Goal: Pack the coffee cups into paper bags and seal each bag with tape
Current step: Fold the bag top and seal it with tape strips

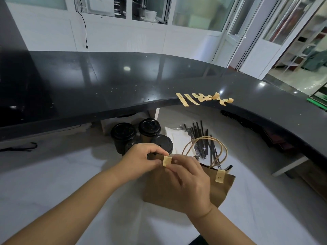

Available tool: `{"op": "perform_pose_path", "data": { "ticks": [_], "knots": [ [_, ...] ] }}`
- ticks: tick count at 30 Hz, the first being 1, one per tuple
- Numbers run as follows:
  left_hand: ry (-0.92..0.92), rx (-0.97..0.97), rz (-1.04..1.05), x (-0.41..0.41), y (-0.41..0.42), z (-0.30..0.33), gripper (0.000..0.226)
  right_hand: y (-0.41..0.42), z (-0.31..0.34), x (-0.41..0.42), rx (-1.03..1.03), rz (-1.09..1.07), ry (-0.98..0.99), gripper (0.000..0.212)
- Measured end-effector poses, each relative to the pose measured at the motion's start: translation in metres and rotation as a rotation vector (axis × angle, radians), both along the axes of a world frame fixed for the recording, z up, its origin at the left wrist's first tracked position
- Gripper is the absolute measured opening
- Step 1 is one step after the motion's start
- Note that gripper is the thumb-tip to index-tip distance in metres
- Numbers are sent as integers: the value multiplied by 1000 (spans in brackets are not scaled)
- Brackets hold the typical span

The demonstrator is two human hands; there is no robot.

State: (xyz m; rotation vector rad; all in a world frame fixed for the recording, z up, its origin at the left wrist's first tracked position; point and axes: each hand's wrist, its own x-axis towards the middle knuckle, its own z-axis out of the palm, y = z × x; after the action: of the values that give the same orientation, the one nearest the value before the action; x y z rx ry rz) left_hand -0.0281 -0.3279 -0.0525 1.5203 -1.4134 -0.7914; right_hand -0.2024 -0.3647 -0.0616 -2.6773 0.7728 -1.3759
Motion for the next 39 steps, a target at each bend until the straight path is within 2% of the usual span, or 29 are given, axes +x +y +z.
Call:
{"op": "perform_pose_path", "data": {
  "ticks": [9,15,17,20,21,23,29,33,35,37,39],
  "knots": [
    [66,39,-9,4,-1,1,41,-14,-8,0,-247,9,129,3],
    [76,54,-28,5,-4,1,50,-17,-4,0,-280,-35,216,5],
    [72,55,-37,6,-5,0,46,-18,-5,1,-281,-58,231,8],
    [58,18,-81,5,-5,1,24,-17,-6,3,-283,-72,229,7],
    [52,-2,-87,5,-5,1,23,-17,-6,2,-280,-69,229,5],
    [16,-47,-82,4,-7,0,26,-18,-7,1,-265,-59,263,7],
    [-260,-215,-40,1,-11,-3,21,-15,-6,-10,-152,4,368,25],
    [-422,-344,-20,-5,-11,-5,18,-12,-7,-28,-101,43,242,21],
    [-425,-372,1,-9,-11,-5,15,-11,-7,-44,-80,43,126,19],
    [-406,-374,14,-13,-10,-4,15,-13,-4,-61,-67,12,-19,9],
    [-377,-364,31,-15,-9,-2,14,-21,3,-76,-32,-102,-153,14]
  ]
}}
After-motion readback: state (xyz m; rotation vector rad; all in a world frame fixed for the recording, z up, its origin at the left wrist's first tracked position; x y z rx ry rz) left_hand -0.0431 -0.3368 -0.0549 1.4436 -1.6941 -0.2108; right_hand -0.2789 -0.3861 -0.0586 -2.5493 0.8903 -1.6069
